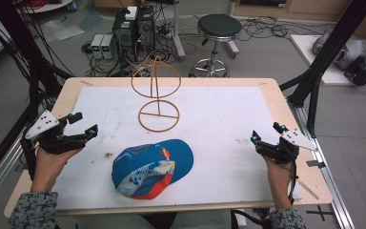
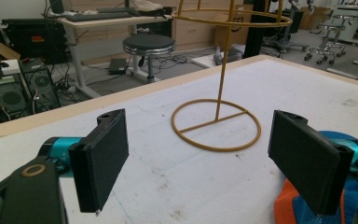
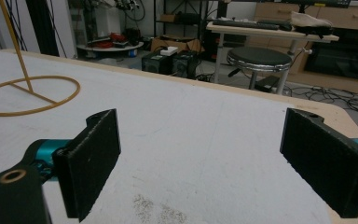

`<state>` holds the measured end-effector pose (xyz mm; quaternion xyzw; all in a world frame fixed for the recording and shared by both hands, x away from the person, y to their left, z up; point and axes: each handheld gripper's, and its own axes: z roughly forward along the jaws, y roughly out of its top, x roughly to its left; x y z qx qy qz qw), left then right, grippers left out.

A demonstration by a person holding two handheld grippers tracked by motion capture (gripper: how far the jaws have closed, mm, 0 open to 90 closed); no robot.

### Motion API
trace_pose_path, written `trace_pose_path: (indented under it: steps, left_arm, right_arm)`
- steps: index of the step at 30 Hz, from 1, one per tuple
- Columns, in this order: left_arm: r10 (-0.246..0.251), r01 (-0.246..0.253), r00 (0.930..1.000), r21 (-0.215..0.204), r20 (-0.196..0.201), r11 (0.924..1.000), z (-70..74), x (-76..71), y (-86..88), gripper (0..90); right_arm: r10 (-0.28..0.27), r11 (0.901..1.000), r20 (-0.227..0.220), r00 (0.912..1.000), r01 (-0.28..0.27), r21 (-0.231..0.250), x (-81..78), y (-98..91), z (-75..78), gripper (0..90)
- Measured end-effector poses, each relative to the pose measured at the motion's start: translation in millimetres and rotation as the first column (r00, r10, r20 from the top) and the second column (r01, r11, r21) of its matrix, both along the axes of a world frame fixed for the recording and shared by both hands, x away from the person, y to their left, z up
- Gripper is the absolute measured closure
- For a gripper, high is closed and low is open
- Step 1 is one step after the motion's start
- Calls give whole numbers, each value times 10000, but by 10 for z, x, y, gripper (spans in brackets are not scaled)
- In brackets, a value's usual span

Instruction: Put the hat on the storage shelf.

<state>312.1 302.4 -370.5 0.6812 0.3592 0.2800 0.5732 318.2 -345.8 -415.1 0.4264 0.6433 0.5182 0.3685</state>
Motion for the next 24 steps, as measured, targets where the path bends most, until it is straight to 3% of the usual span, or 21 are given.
trace_pose_path:
  steps: [8,17,20,24]
  left_arm:
    - [-125,125,9999,19,85,9999,30,-18,-6,206]
    - [-801,801,9968,86,61,9968,49,-27,-56,208]
    - [-1179,1178,9930,87,71,9930,50,-31,-76,208]
    - [-1877,1874,9821,212,149,9821,64,-42,-122,208]
  right_arm:
    - [-15,9999,73,10000,16,-103,-4,6,1,113]
    - [-21,9999,45,10000,21,-162,-4,15,0,113]
    - [-12,9998,33,10000,12,-187,-3,14,-1,113]
    - [-34,9998,5,10000,34,-179,3,18,-5,113]
